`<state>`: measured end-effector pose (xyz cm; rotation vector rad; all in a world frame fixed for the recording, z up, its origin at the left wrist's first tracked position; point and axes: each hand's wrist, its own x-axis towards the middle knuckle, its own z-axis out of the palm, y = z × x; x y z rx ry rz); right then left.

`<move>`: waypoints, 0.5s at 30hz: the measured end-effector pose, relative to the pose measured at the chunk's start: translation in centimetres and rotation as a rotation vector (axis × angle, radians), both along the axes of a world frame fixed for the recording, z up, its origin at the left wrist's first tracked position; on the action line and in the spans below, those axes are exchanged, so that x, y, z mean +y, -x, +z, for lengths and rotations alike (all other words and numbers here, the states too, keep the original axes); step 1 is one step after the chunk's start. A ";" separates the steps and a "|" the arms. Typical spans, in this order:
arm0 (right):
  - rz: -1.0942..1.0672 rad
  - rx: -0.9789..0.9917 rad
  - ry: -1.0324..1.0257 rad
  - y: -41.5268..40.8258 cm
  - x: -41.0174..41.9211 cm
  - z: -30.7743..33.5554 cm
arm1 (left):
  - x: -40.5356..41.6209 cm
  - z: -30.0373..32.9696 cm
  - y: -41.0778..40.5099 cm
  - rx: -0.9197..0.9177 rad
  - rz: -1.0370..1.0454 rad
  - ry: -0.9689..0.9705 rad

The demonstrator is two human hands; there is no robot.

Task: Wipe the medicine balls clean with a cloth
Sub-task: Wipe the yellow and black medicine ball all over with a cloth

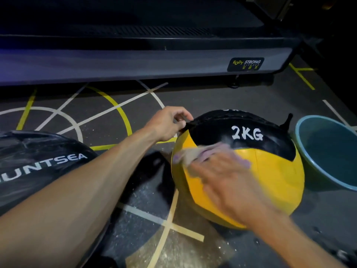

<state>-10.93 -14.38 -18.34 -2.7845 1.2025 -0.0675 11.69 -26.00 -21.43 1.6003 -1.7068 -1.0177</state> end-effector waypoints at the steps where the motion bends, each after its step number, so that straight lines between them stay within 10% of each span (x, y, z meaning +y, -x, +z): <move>1: -0.153 -0.079 0.014 2.3 -0.4 0.8 | 0.1 -0.1 0.0 -0.028 0.027 0.003; 7: -0.453 -0.344 -0.100 8.3 -2.3 1.0 | 0.7 2.3 1.6 0.012 -0.239 0.063; 15: -0.554 -0.289 -0.218 4.8 -9.1 2.3 | -3.4 3.1 3.1 -0.434 -0.365 0.031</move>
